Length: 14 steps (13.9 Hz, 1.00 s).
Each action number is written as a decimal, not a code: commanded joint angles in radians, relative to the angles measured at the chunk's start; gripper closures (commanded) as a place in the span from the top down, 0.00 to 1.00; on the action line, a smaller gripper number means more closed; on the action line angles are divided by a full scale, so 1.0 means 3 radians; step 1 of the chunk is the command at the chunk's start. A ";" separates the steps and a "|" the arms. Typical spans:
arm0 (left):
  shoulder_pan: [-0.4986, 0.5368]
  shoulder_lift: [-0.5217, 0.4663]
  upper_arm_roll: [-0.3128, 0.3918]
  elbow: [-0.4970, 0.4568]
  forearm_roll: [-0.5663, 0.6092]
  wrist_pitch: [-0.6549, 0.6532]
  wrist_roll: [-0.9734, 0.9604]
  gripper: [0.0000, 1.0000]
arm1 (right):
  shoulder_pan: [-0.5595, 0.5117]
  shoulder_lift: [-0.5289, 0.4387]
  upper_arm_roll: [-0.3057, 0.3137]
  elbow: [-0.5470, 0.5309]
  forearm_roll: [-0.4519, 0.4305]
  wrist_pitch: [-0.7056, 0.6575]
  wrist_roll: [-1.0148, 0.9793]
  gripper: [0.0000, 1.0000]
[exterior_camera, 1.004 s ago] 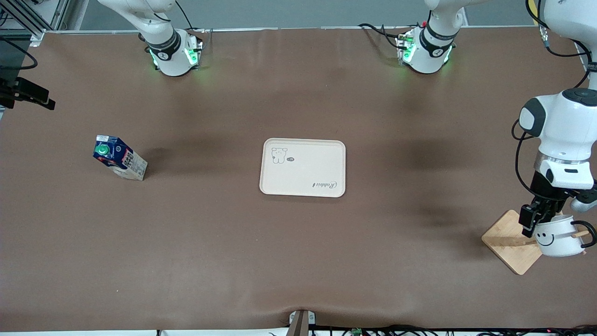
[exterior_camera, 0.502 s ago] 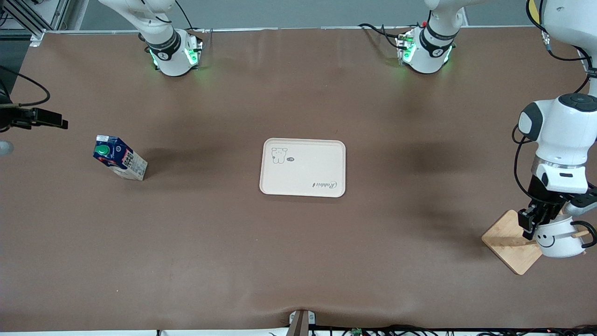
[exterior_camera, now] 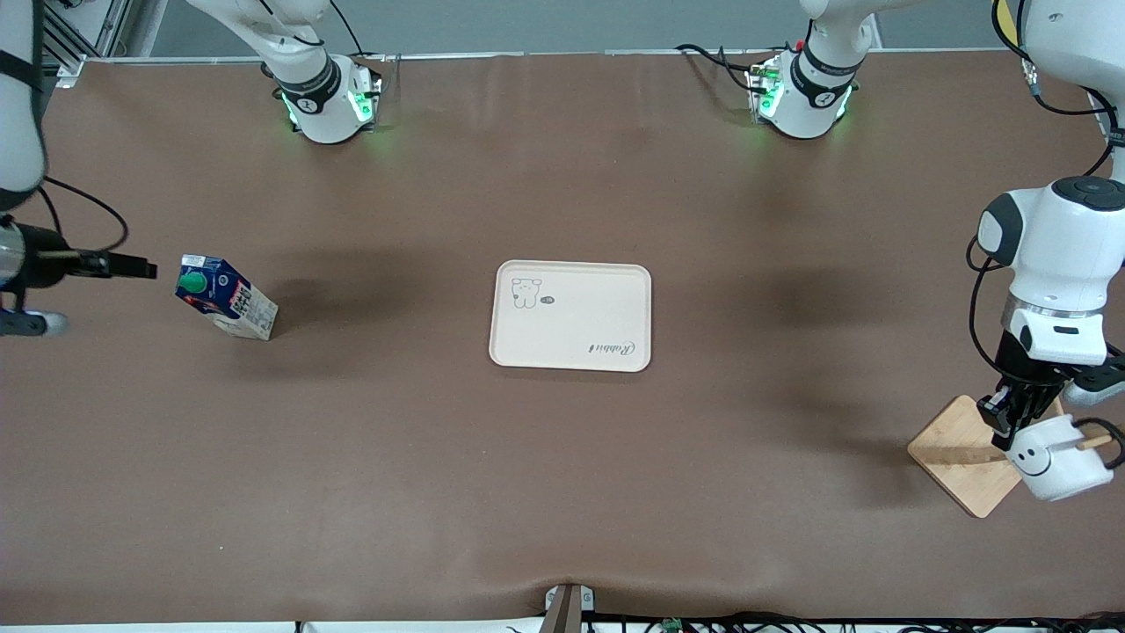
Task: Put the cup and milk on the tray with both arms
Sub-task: 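Grasp the mug with the left gripper while the right gripper grasps the milk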
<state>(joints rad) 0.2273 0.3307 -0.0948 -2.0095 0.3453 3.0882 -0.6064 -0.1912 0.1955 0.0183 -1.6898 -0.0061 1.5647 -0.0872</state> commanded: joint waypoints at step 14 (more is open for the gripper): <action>-0.0078 -0.0330 -0.0231 0.0087 0.0040 -0.0756 -0.0146 0.00 | 0.0054 -0.0381 0.0006 -0.1132 -0.0021 0.0747 0.0096 1.00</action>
<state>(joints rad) 0.2056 0.2869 -0.1468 -1.9804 0.3502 2.9478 -0.6191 -0.1771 0.1141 0.0208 -1.9930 -0.0068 1.7761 -0.0721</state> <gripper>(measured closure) 0.921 0.000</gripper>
